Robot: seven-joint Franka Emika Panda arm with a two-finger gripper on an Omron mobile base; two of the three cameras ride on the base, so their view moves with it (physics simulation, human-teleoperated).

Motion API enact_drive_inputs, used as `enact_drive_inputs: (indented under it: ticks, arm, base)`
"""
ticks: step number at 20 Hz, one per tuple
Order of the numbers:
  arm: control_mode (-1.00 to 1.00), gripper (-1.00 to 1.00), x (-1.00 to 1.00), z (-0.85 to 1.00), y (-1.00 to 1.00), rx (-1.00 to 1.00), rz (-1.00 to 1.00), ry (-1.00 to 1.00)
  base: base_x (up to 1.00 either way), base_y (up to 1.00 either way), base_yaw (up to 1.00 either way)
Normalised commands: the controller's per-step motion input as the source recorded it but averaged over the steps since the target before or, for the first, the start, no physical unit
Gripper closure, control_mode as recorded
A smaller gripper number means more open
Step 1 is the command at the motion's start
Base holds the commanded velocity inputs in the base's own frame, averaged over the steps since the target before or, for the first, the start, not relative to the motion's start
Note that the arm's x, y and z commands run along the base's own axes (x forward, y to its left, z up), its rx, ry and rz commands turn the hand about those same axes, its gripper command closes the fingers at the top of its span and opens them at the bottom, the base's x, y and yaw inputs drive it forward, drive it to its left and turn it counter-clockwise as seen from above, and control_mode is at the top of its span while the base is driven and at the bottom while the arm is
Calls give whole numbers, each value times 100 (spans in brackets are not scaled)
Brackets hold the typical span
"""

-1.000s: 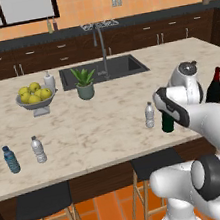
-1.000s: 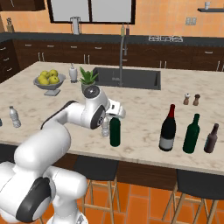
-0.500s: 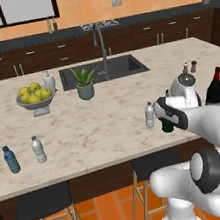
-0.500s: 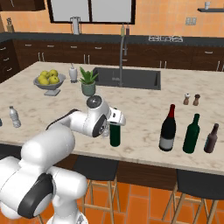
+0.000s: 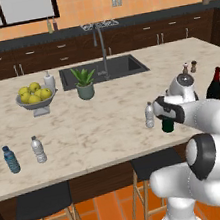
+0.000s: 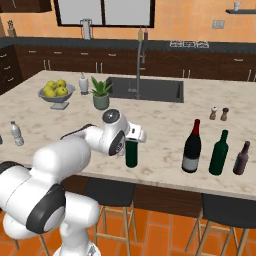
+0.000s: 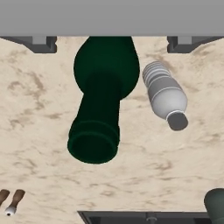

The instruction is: Move the plastic bottles in the middle to the plastics group, and the glass bottles in the middle to the glass group.

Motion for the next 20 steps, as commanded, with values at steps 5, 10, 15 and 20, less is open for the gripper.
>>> enact_drive_inputs:
  ticks: [5,10,15,20]
  arm:
    - [-100,-100,15,-3,-8,0,0,0]
    - [-100,-100,5,-9,0,0,0,0]
    - [-100,-100,8,-11,0,0,0,0]
    - [-100,-100,13,-3,0,0,0,0]
  base:
    - [0,0,0]
    - [0,0,0]
    - [0,0,0]
    - [0,0,0]
